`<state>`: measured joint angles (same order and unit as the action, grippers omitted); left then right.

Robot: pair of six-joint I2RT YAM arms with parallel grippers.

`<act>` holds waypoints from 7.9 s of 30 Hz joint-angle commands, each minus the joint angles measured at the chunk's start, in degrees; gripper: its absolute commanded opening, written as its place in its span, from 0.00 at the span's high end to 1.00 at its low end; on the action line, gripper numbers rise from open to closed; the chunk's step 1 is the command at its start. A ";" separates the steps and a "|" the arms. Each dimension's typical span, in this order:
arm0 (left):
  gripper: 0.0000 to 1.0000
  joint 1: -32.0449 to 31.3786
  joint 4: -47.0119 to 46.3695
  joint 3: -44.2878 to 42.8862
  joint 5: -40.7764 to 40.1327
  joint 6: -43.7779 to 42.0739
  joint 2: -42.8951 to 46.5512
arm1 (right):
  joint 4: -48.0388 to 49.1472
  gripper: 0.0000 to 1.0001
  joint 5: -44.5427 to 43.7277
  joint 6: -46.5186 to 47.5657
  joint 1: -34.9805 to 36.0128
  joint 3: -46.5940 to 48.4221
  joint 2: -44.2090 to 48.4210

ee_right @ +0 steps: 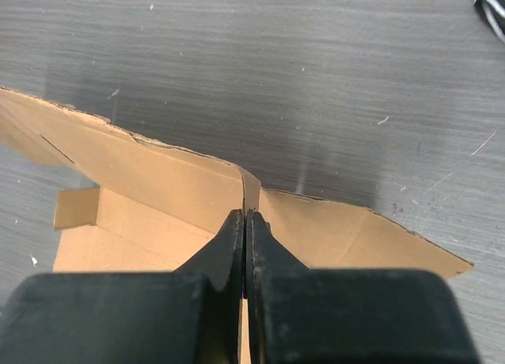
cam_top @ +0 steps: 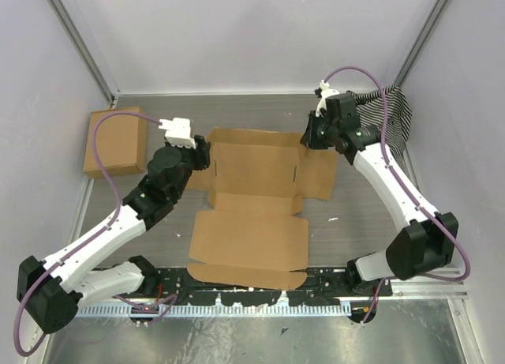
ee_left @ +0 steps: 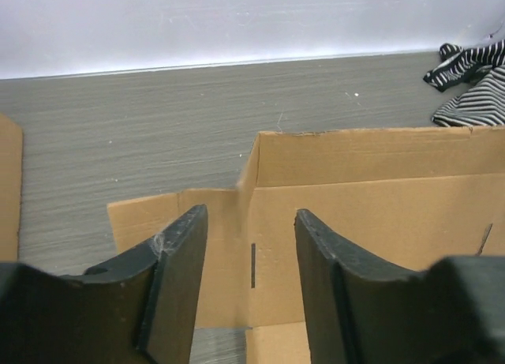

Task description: Fold the paper box

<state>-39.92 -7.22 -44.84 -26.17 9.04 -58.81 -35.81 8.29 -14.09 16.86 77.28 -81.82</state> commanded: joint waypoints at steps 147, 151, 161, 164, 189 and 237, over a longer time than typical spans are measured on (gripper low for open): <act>1.00 1.23 -28.55 30.00 -2.64 5.90 6.91 | 37.17 0.48 18.50 3.53 3.14 -42.93 22.40; 1.00 1.23 -29.23 31.33 -2.00 6.41 7.04 | 38.79 0.48 16.62 3.63 4.67 -45.07 23.09; 1.00 1.21 -28.74 32.32 -0.99 6.66 6.96 | 42.90 0.48 13.08 4.41 4.87 -46.65 25.08; 1.00 1.22 -27.45 31.48 -1.31 6.78 5.70 | 43.15 0.48 13.24 5.13 4.86 -45.50 24.03; 1.00 0.37 -23.48 28.03 -0.97 8.48 0.90 | 50.60 0.46 13.77 6.37 7.81 -44.54 17.36; 0.37 0.61 12.07 9.42 -12.41 16.38 10.81 | 40.65 0.99 -55.60 -8.74 26.51 -39.59 9.32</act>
<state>-39.79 2.15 -31.73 -30.76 26.28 -48.23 4.27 -48.97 -25.36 45.25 36.75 -75.44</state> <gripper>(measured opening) 0.588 0.096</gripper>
